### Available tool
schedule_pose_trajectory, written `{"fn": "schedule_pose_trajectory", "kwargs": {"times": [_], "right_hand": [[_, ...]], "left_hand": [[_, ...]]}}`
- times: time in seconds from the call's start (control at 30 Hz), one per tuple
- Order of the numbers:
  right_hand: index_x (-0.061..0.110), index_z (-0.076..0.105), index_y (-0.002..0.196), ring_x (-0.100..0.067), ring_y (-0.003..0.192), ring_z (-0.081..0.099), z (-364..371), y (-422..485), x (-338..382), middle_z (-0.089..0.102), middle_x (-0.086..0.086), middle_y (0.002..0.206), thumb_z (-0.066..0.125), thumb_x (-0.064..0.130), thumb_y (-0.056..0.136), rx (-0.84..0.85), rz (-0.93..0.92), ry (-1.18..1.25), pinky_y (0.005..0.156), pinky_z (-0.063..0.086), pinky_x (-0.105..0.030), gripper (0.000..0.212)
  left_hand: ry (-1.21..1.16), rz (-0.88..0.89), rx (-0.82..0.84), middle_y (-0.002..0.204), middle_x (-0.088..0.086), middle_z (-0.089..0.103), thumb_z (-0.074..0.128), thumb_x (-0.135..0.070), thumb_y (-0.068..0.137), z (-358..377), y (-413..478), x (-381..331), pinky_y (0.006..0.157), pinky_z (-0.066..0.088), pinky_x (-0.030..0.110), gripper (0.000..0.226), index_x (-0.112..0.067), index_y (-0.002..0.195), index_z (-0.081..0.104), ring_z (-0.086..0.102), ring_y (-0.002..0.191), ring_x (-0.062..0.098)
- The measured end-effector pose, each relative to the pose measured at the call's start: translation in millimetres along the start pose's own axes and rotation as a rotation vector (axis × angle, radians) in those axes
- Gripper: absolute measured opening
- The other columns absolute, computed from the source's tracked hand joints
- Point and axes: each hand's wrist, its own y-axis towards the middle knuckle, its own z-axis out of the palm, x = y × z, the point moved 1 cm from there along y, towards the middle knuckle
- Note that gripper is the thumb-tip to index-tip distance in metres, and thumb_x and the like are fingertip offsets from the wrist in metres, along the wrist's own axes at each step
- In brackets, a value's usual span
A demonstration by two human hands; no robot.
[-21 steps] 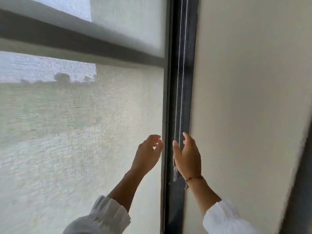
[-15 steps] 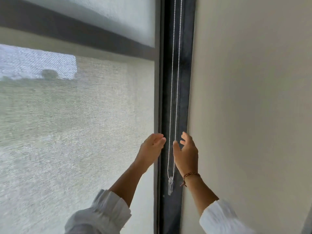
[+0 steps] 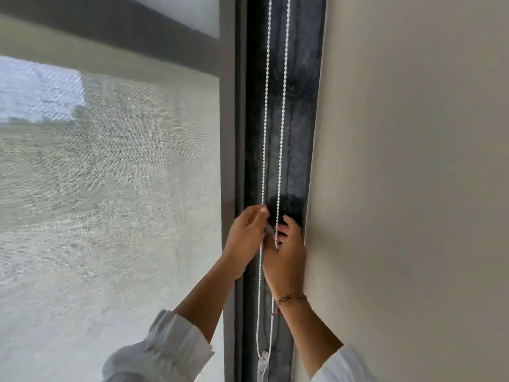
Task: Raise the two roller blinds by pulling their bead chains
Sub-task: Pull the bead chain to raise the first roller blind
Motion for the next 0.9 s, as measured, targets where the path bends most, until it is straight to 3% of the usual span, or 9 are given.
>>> {"fn": "schedule_pose_trajectory", "kwargs": {"times": [0.1,0.23,0.3,0.37,0.47,0.63,0.73,0.83,0.9], "right_hand": [[0.015,0.054,0.118,-0.014,0.095,0.064,6.3,10.1,-4.8,0.067,-0.002,0.106,0.06,0.015,0.086,-0.008,-0.079,0.029,0.081,0.054,-0.022,0.033],[0.015,0.06,0.108,0.012,0.086,0.057,8.4,16.1,-11.6,0.061,0.02,0.089,0.059,0.013,0.086,-0.03,-0.127,0.119,0.073,0.044,-0.002,0.022],[0.015,0.062,0.104,0.011,0.085,0.057,10.5,18.4,-14.0,0.06,0.019,0.086,0.055,0.025,0.089,-0.033,-0.125,0.184,0.074,0.044,-0.004,0.02],[0.012,0.063,0.097,0.0,0.075,0.058,12.8,20.5,-17.7,0.06,0.013,0.078,0.048,0.041,0.087,-0.039,-0.127,0.251,0.067,0.046,-0.009,0.034],[0.007,0.063,0.091,0.002,0.071,0.057,16.7,22.5,-24.7,0.061,0.01,0.075,0.037,0.046,0.085,-0.051,-0.143,0.286,0.062,0.043,-0.007,0.047],[0.008,0.065,0.083,0.013,0.059,0.053,20.7,16.7,-28.6,0.052,0.018,0.059,0.031,0.058,0.088,-0.073,-0.224,0.244,0.053,0.035,0.001,0.061],[0.011,0.063,0.078,0.019,0.059,0.047,20.4,12.8,-28.0,0.064,-0.002,0.058,0.029,0.052,0.093,-0.112,-0.317,0.177,0.056,0.032,0.005,0.055],[0.021,0.057,0.079,0.006,0.065,0.055,18.0,11.2,-24.8,0.067,0.002,0.061,0.031,0.048,0.095,-0.135,-0.358,0.17,0.055,0.037,0.001,0.04],[0.018,0.059,0.077,-0.006,0.065,0.058,15.6,11.2,-22.7,0.066,0.001,0.059,0.032,0.045,0.096,-0.152,-0.404,0.152,0.05,0.038,-0.004,0.042]], "left_hand": [[-0.111,0.051,-0.069,0.087,0.002,0.069,0.048,-0.025,0.094,2.4,16.1,-1.2,0.083,0.053,0.038,0.016,-0.023,0.095,0.064,0.066,0.086,0.02],[-0.223,0.097,-0.022,0.079,0.004,0.068,0.046,-0.023,0.095,4.6,22.0,-10.5,0.063,0.055,0.022,0.022,-0.012,0.093,0.066,0.066,0.071,0.015],[-0.242,0.127,0.025,0.078,0.002,0.07,0.047,-0.024,0.094,6.7,25.2,-19.6,0.064,0.056,0.019,0.023,-0.014,0.091,0.068,0.067,0.072,0.013],[-0.246,0.172,0.082,0.083,0.001,0.073,0.047,-0.024,0.093,9.7,29.5,-30.3,0.073,0.057,0.022,0.023,-0.016,0.092,0.069,0.069,0.078,0.015],[-0.3,0.235,0.176,0.084,-0.001,0.074,0.049,-0.028,0.088,16.3,36.4,-49.2,0.075,0.057,0.025,0.023,-0.016,0.097,0.066,0.069,0.08,0.013],[-0.398,0.328,0.281,0.079,-0.001,0.07,0.045,-0.022,0.091,25.3,41.3,-79.6,0.06,0.055,0.022,0.024,-0.011,0.102,0.063,0.064,0.064,0.009],[-0.364,0.365,0.281,0.075,-0.003,0.069,0.041,-0.017,0.096,27.9,41.6,-99.5,0.058,0.054,0.02,0.023,-0.013,0.1,0.063,0.062,0.06,0.007],[-0.307,0.398,0.214,0.064,-0.006,0.057,0.04,-0.022,0.097,28.9,40.6,-119.7,0.04,0.04,0.015,0.024,-0.016,0.103,0.062,0.048,0.046,0.004],[-0.303,0.407,0.146,0.052,-0.01,0.041,0.039,-0.028,0.097,30.5,39.5,-127.4,0.034,0.026,0.015,0.026,-0.02,0.098,0.064,0.031,0.038,0.002]]}}
